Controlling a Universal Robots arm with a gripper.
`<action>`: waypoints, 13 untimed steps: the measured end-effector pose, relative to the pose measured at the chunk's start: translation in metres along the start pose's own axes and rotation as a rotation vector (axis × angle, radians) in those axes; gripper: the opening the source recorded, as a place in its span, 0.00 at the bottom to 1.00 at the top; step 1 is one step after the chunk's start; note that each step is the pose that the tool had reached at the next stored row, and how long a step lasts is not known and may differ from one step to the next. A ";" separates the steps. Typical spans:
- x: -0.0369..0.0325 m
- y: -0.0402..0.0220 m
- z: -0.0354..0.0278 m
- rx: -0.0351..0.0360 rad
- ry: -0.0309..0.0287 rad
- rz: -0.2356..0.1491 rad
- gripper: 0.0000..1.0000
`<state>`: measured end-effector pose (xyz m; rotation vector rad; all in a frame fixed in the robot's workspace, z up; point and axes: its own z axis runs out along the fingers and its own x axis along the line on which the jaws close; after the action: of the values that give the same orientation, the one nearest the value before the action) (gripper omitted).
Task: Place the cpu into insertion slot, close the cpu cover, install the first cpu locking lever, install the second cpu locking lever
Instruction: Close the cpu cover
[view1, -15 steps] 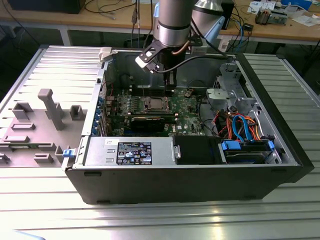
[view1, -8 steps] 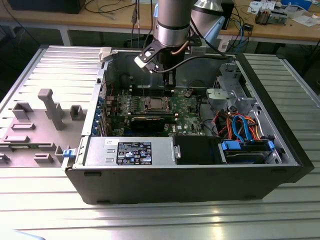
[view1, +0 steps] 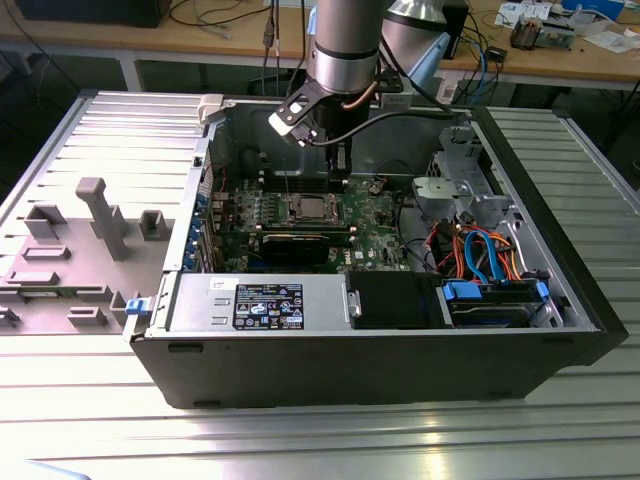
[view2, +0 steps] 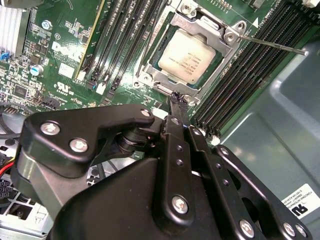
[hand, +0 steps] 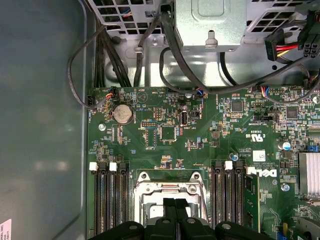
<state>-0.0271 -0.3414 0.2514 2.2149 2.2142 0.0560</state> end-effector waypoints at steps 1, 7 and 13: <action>0.0000 -0.0006 0.0000 -0.0001 0.0001 0.000 0.11; -0.0001 -0.0114 0.0039 -0.0004 0.0000 0.000 0.11; -0.0002 -0.0282 0.0093 -0.0006 0.0001 0.000 0.11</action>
<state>-0.0550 -0.3414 0.2412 2.2146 2.2140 0.0567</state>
